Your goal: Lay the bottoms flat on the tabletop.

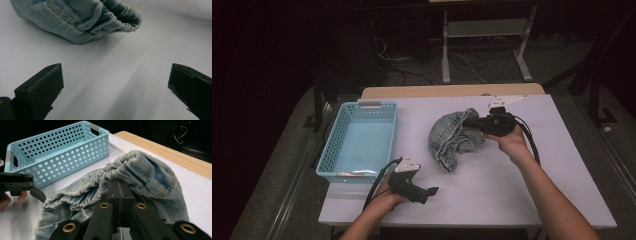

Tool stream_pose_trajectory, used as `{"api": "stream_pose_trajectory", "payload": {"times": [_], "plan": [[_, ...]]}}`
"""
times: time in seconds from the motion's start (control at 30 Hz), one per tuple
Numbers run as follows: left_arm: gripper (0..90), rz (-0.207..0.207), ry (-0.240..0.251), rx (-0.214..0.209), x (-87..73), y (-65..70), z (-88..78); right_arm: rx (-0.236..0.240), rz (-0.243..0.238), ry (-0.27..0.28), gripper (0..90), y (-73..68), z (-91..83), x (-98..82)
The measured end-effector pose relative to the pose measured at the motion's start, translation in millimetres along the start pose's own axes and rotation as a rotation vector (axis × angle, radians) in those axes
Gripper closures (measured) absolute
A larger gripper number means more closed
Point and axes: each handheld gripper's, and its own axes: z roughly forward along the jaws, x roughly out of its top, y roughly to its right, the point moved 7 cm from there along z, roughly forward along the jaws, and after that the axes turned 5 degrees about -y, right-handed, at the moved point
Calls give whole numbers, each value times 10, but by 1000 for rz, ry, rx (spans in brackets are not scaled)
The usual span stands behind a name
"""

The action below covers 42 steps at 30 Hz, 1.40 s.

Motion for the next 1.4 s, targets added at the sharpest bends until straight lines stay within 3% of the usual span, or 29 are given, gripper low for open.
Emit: {"api": "stream_pose_trajectory", "payload": {"times": [0.7, 1.03, 1.4], "plan": [[0, 4, 3, -5, -1, 1, -15, 0, 14, -37, 888, 85, 424, 224], [0, 3, 2, -5, 0, 3, -8, 9, 0, -41, 850, 42, 220, 74], [0, -1, 4, -2, 1, -4, -9, -17, -7, -54, 556, -15, -128, -168]]}}
